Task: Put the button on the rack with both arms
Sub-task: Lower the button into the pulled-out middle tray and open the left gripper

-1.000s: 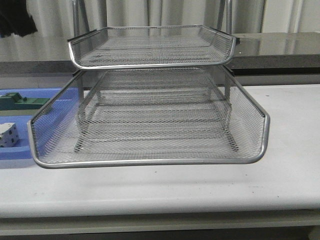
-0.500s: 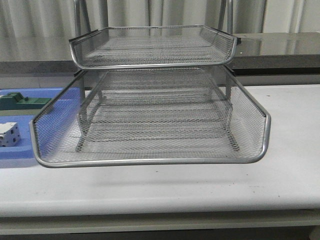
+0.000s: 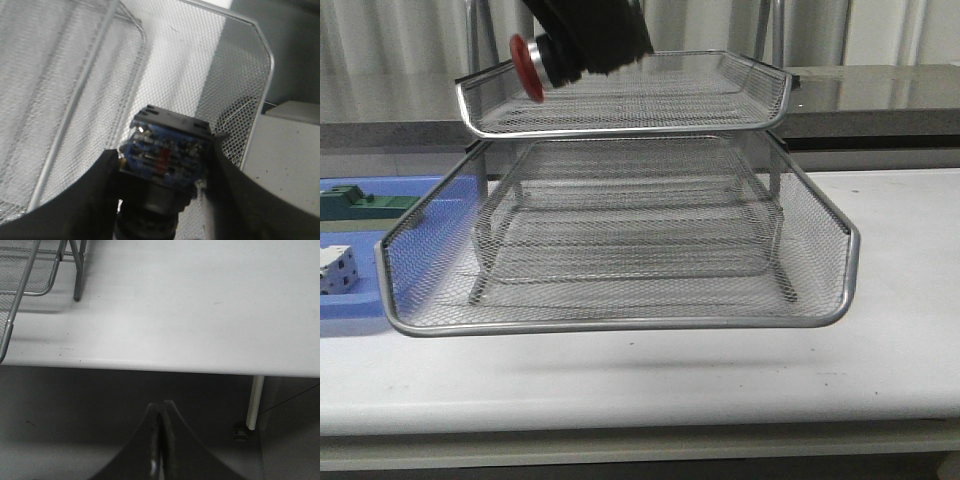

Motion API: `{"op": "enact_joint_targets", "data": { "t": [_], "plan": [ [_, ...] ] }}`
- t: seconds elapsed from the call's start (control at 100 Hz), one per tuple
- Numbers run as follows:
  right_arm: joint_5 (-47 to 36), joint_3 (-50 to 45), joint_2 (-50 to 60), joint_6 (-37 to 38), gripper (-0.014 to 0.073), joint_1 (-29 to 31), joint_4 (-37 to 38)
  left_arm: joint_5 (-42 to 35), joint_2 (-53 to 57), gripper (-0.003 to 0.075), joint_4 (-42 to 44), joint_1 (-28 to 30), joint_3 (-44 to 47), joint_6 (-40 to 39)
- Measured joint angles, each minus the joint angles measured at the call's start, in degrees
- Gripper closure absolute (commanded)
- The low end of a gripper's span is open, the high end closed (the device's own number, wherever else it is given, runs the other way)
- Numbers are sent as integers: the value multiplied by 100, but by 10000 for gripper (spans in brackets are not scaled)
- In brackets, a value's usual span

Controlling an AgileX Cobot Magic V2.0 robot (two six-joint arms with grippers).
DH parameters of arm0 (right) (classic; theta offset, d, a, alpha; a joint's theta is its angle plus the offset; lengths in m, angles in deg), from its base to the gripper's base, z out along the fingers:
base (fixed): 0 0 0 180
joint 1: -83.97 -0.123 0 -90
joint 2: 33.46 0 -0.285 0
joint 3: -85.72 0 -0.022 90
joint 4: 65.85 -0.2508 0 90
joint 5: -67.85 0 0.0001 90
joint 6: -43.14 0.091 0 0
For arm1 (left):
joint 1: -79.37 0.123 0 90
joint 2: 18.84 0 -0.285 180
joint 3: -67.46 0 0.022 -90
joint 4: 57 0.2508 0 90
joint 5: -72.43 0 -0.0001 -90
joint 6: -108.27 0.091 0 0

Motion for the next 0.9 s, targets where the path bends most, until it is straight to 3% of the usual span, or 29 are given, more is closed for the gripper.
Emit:
{"op": "enact_joint_targets", "data": {
  "t": [0.41,0.82,0.9],
  "plan": [
    [0,0,0,0,664,0,0,-897,-96,741,615,-359,721,0],
    [0,0,0,0,664,0,0,-1117,-802,738,692,-382,751,0],
    [0,0,0,0,664,0,0,-1130,-802,708,692,-382,751,0]
  ]
}}
